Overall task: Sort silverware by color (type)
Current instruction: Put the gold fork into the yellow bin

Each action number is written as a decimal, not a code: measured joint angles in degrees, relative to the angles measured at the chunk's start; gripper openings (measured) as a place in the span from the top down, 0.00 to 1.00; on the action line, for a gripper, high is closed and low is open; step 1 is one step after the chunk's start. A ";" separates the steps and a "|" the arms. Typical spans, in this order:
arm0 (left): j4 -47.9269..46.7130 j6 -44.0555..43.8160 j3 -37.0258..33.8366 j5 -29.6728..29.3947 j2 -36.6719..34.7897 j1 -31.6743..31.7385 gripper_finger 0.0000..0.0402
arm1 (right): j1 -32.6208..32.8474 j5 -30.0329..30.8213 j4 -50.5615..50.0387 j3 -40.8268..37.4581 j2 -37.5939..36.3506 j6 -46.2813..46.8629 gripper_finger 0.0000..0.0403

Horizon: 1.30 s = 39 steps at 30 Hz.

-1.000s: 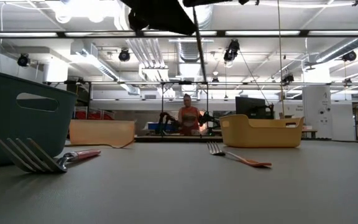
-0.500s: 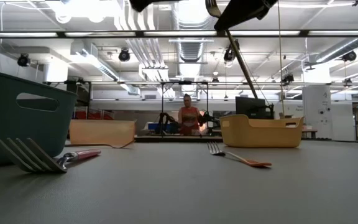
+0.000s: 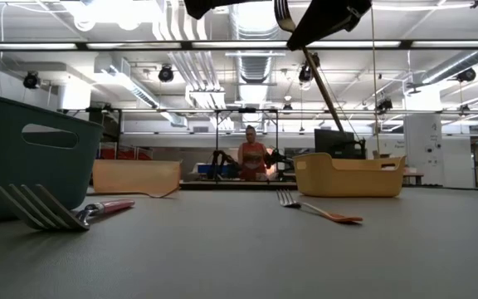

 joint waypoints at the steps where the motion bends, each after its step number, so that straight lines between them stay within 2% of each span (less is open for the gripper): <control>1: 1.18 -0.16 0.00 -0.84 0.40 0.18 0.60 | -0.02 0.02 -0.02 0.00 0.04 0.00 0.97; 8: 5.50 -0.24 0.00 -3.29 2.47 1.21 0.60 | -0.24 -0.05 0.13 0.00 0.15 -0.07 0.97; 12: 5.49 -0.14 0.00 -4.01 2.71 1.36 0.64 | -0.24 -0.05 0.14 0.00 0.15 -0.07 0.97; 16: 5.67 -0.06 0.00 -4.01 2.71 1.51 0.74 | -0.26 -0.05 0.14 0.00 0.15 -0.07 0.97; 21: 6.03 0.02 0.00 -5.01 2.71 1.52 0.93 | -0.28 0.02 0.21 0.00 0.15 0.62 0.97; 23: 6.57 0.03 0.00 -5.61 2.71 1.52 0.97 | -0.28 0.13 0.22 0.00 0.13 1.03 0.97; 31: 7.49 -0.27 0.00 -10.30 2.71 0.64 0.99 | -0.28 0.09 1.05 0.09 0.06 0.75 0.95; 36: 8.08 -2.03 0.00 -10.53 2.71 0.72 1.00 | -0.20 1.14 2.06 0.07 0.08 -0.07 0.84; 39: 8.31 -2.20 0.00 -12.81 2.71 0.62 1.00 | -0.22 3.37 3.10 0.07 0.10 -0.08 0.77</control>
